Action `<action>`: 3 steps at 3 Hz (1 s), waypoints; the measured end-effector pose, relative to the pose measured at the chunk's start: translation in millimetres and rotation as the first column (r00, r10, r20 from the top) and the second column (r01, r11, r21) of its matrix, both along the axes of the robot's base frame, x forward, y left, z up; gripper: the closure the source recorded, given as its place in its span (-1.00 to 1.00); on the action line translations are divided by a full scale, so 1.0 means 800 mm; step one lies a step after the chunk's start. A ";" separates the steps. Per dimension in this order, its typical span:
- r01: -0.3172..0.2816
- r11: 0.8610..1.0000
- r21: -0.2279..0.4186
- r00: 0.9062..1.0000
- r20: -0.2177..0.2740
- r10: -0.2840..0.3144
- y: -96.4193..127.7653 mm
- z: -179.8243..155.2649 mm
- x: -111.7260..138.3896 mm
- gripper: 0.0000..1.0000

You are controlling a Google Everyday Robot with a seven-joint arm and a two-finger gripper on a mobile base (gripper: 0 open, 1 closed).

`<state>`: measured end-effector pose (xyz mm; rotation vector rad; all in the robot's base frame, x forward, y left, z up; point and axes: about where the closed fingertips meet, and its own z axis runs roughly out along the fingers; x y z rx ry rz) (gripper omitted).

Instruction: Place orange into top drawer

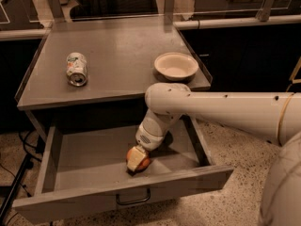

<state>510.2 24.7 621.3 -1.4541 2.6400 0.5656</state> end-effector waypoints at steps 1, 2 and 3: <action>0.000 1.000 0.000 1.000 0.000 0.000 0.000 0.000 0.000 -0.77; 0.000 1.000 0.000 1.000 0.000 0.000 0.000 0.000 0.000 -1.00; 0.000 1.000 0.000 1.000 0.000 0.000 0.000 0.000 0.000 -1.00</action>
Offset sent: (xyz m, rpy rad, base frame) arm 0.0000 0.0000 0.0000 0.0000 0.0000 0.0000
